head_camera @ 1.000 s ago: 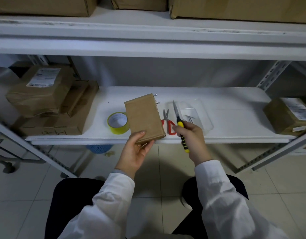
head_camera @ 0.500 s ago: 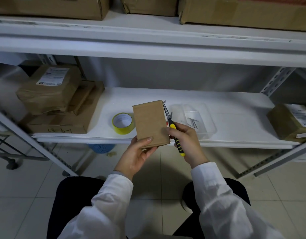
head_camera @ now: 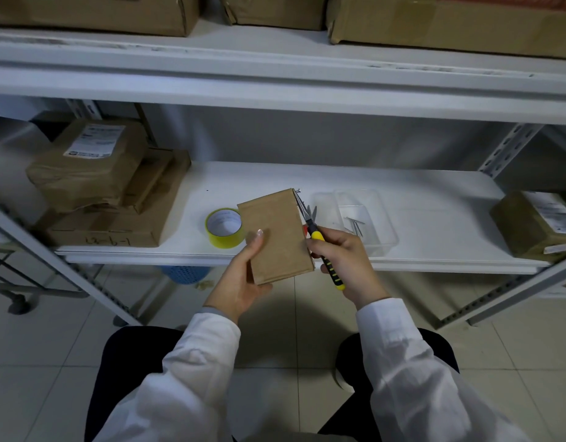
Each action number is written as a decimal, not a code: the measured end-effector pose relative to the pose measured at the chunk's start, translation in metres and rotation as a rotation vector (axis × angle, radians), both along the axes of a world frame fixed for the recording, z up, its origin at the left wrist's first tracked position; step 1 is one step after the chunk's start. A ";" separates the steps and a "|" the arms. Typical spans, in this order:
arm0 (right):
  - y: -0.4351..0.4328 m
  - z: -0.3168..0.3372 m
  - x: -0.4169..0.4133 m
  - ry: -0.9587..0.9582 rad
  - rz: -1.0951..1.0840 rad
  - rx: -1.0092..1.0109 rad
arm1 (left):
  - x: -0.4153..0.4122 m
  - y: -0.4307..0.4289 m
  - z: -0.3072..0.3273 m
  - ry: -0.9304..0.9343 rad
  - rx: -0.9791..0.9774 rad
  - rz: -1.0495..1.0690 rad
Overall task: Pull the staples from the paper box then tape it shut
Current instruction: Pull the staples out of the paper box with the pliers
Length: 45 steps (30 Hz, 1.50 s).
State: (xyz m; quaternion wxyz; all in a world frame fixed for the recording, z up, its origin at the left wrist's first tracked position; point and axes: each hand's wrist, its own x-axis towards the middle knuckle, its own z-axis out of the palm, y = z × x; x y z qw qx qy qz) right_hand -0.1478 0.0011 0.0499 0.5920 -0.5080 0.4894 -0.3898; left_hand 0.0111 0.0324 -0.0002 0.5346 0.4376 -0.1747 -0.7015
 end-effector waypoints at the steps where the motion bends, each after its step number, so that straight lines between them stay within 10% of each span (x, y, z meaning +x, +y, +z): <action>1: 0.000 0.000 0.001 -0.004 -0.004 0.000 | -0.001 -0.001 0.001 -0.005 -0.006 0.015; 26: 0.005 -0.003 0.006 -0.293 -0.330 0.201 | -0.012 -0.002 0.000 0.055 0.054 0.154; 45: -0.038 -0.050 -0.041 0.105 -0.572 0.282 | -0.017 -0.006 -0.009 0.033 0.089 0.102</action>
